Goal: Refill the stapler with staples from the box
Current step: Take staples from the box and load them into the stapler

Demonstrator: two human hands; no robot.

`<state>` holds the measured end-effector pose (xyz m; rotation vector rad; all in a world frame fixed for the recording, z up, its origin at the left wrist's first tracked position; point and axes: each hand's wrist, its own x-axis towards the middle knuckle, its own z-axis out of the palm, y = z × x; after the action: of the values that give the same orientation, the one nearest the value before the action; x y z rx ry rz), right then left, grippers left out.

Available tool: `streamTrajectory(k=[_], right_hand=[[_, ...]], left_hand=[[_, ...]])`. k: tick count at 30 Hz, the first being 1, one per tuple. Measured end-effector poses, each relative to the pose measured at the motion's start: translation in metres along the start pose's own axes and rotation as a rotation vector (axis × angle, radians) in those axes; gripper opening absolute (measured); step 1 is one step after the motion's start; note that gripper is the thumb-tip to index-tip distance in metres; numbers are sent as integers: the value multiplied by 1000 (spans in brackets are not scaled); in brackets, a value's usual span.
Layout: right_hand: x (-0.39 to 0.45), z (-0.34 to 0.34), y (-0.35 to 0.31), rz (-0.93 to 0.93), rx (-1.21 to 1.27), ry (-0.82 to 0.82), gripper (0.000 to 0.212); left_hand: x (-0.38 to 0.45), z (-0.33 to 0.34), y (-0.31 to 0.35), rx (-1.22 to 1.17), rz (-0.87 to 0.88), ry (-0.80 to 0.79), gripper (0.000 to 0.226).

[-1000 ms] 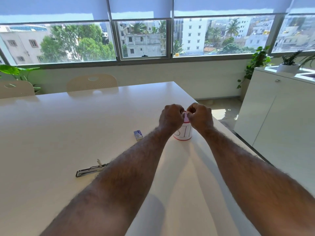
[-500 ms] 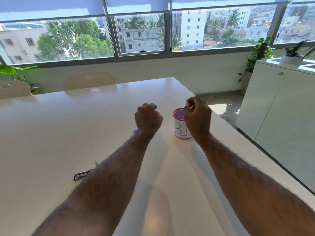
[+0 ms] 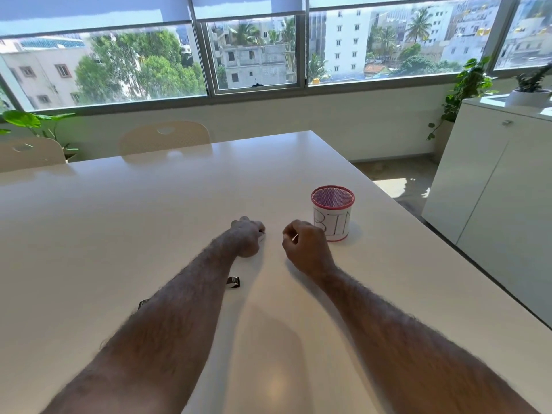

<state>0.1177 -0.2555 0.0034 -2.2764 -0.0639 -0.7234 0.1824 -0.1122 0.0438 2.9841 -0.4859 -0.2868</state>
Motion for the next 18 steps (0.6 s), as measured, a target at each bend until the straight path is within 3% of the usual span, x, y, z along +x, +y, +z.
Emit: streamTrajectory(k=[8, 18], right_hand=[[-5, 1, 9, 73, -14, -150, 35], [-10, -24, 15, 119, -2, -437, 30]], left_hand=[[-19, 8, 16, -106, 134, 76, 38], [-50, 16, 26, -292, 113, 53, 31]])
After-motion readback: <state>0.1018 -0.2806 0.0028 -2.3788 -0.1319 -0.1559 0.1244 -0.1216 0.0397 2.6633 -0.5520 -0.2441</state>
